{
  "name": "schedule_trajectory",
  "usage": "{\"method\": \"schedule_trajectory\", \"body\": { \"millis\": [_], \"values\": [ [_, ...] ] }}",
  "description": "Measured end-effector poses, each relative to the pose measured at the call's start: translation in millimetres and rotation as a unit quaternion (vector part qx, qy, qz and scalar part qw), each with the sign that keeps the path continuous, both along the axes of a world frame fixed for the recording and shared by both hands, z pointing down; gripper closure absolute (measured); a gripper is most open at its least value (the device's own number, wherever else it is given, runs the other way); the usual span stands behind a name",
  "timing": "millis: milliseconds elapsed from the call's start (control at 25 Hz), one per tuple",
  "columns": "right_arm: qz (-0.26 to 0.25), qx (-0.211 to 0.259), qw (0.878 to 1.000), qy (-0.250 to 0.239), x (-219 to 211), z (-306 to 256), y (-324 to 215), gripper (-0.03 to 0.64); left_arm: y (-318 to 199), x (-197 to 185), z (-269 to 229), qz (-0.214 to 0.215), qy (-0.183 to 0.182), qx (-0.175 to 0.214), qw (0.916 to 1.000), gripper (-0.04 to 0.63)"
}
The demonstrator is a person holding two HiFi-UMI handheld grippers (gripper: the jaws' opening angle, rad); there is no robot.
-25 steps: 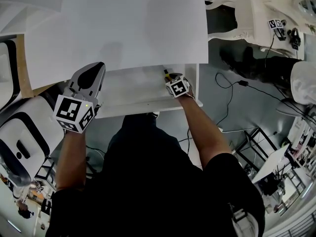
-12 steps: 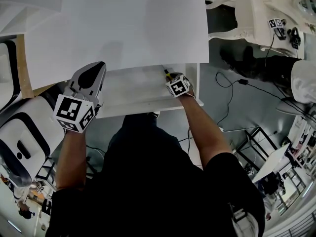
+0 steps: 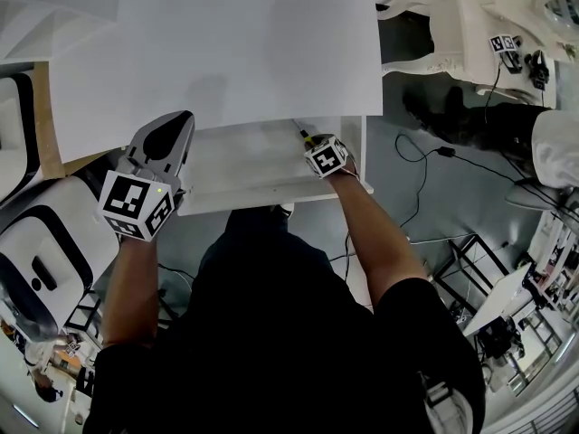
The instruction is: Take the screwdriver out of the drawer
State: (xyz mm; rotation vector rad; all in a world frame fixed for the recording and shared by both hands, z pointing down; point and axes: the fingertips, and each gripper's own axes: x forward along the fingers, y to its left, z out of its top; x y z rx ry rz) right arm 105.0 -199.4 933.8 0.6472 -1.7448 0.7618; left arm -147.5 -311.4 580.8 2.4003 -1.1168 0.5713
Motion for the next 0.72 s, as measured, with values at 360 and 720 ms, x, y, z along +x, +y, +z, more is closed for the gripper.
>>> {"method": "schedule_trajectory", "body": {
  "millis": [360, 720],
  "values": [
    [-0.043, 0.012, 0.999, -0.007, -13.1, -24.8, 17.2, 0.532, 13.9, 6.9, -23.5, -0.001, 0.005, 0.02, 0.9998, 0.575],
    [-0.024, 0.06, 0.997, -0.031, -9.7, -79.7, 18.4, 0.532, 46.8, 10.0, -58.2, -0.004, 0.001, 0.046, 0.9989, 0.574]
  ]
}}
